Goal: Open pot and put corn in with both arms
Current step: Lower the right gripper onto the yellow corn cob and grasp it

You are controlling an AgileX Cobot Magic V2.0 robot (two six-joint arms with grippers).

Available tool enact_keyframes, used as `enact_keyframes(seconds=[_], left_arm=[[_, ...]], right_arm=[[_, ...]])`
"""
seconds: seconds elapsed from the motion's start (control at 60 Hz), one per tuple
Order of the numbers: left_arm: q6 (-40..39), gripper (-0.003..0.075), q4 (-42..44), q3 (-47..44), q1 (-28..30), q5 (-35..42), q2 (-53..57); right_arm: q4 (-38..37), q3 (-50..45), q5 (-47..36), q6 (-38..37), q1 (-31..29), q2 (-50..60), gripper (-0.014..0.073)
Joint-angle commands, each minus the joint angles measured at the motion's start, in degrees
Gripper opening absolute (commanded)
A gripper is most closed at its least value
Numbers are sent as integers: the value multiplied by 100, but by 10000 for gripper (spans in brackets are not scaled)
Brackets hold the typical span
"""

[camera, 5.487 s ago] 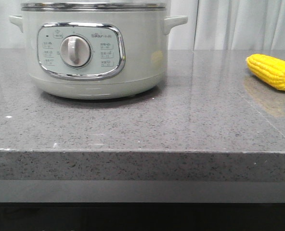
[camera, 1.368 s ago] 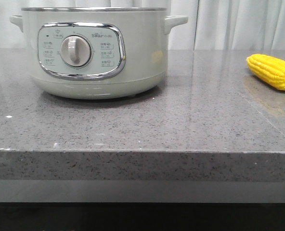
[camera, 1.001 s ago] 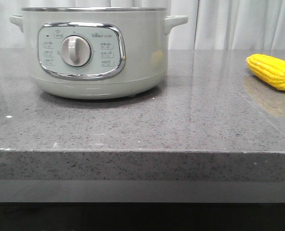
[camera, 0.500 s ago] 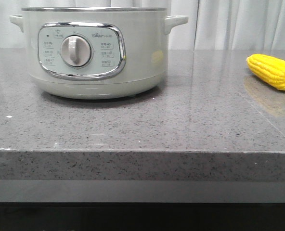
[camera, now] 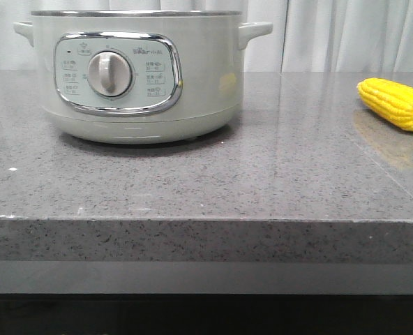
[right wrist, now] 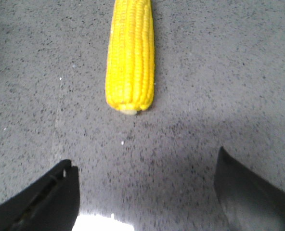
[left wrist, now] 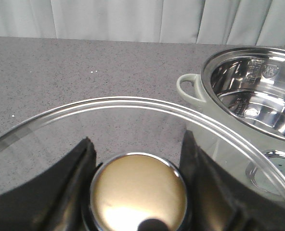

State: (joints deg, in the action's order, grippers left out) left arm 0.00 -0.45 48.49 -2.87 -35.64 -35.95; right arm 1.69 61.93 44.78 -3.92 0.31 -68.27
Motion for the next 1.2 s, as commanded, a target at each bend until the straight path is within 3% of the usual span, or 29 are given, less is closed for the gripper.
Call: enact_keyframes(seconds=[0.0, 0.65, 1.184], left_arm=[[-40, 221, -26, 206, 2, 858, 43], [-40, 221, -26, 201, 2, 858, 43], [-40, 221, -26, 201, 2, 858, 43]], right_arm=[[63, 442, -227, 39, 19, -283, 596], [532, 2253, 176, 592, 20, -2727, 596], [532, 2771, 493, 633, 20, -3480, 593]])
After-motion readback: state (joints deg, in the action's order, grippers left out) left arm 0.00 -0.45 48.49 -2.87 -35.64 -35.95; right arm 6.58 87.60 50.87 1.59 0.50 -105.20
